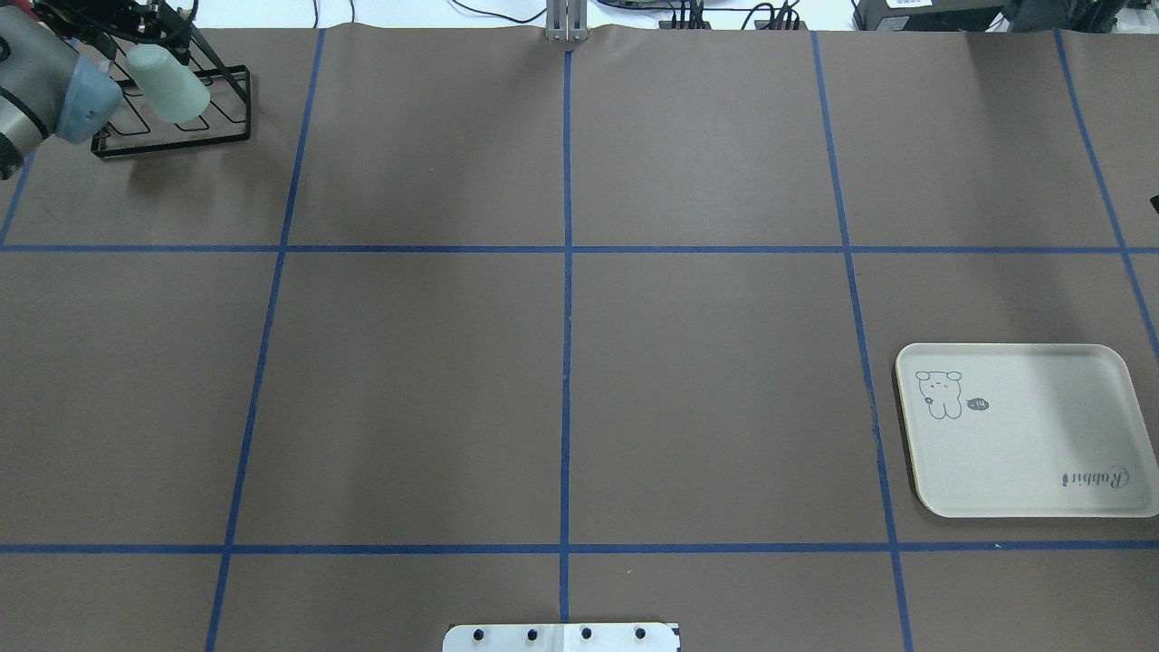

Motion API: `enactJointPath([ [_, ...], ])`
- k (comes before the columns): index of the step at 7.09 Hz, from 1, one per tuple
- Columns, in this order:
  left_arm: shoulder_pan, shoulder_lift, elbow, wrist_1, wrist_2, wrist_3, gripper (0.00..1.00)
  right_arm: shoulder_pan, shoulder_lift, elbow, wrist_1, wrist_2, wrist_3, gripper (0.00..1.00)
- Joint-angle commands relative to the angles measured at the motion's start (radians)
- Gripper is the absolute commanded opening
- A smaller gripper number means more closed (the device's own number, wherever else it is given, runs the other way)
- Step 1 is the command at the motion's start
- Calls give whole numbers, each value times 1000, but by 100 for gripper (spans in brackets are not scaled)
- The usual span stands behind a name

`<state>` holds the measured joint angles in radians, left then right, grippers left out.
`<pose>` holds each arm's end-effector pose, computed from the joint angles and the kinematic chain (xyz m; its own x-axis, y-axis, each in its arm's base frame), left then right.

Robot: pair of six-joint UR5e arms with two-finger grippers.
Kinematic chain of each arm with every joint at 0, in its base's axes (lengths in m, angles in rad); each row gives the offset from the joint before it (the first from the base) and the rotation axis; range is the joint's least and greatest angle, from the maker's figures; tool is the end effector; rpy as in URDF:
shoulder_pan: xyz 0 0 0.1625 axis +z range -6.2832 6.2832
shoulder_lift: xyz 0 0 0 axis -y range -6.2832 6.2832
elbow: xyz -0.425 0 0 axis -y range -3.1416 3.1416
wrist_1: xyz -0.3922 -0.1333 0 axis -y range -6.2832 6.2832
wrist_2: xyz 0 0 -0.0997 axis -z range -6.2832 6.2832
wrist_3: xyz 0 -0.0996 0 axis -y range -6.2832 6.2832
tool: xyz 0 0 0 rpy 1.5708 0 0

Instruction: Left arm grabs green cup and hands to right arm on tray

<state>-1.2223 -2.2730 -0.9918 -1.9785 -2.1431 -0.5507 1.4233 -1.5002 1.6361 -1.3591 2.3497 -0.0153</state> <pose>0.1959 -0.7716 0.4605 0.7476 0.0401 -0.6629 0.1135 0.9758 0.1871 -0.0162 -0.5399 0.5660 0.6666 -0.3555 0.6552 0.1484 0.9247 0.3507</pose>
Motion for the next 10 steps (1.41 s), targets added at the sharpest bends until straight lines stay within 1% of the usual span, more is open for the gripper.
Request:
enactJointPath([
  [1,4,-2,5,-8,0,-2,100,-3,0,-1,0,-1,0,100],
  [10,13,1,21,-22,0,3,99,-3,0,2,0,-1,1,100],
])
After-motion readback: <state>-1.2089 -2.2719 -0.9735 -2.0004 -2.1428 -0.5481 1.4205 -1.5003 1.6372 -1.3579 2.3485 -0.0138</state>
